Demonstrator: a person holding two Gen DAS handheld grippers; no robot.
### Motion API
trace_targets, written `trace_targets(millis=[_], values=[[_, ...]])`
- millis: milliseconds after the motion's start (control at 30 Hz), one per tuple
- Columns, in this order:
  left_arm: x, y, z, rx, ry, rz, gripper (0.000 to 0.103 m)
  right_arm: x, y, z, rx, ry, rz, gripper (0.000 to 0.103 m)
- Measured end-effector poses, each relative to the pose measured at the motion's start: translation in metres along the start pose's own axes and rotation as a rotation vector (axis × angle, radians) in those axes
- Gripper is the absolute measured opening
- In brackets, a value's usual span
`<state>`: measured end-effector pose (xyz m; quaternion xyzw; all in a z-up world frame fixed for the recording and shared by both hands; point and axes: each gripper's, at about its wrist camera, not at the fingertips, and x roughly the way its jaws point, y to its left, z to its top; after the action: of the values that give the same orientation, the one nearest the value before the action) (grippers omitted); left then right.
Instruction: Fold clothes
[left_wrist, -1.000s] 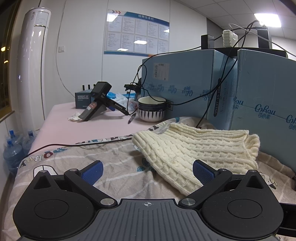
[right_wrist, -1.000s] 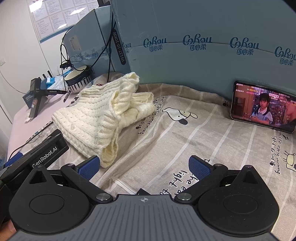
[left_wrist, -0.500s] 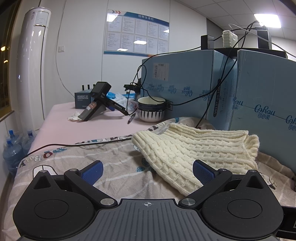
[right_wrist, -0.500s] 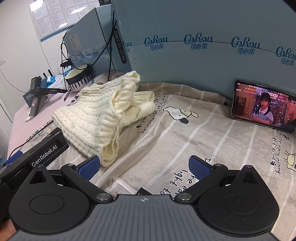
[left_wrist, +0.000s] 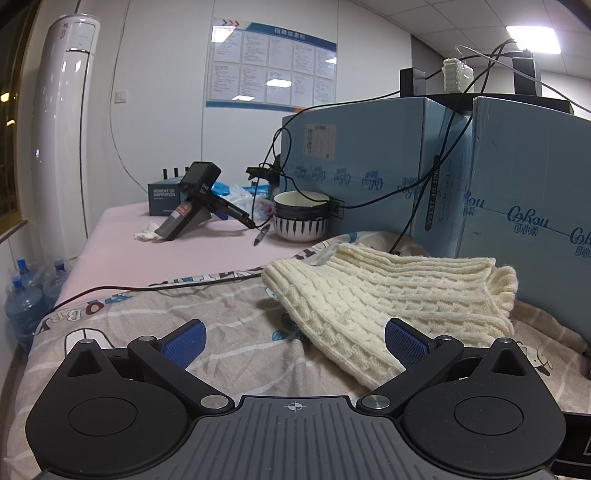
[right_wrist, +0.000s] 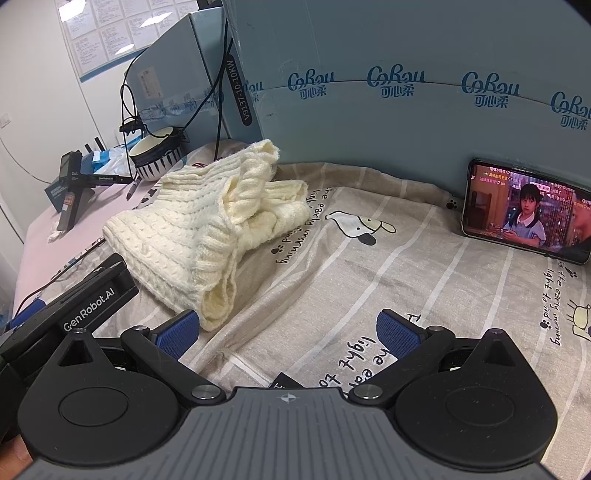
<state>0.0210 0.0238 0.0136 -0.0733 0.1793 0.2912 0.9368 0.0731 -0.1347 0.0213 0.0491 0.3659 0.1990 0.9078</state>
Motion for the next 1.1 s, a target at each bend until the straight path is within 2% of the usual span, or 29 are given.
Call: trace_targets(millis=[1100], values=[[-0.0007, 0.0015, 0.0, -0.014, -0.001, 0.008, 0.103, 0.0, 0.0002, -0.0003, -0.002, 0.002, -0.002, 0.103]])
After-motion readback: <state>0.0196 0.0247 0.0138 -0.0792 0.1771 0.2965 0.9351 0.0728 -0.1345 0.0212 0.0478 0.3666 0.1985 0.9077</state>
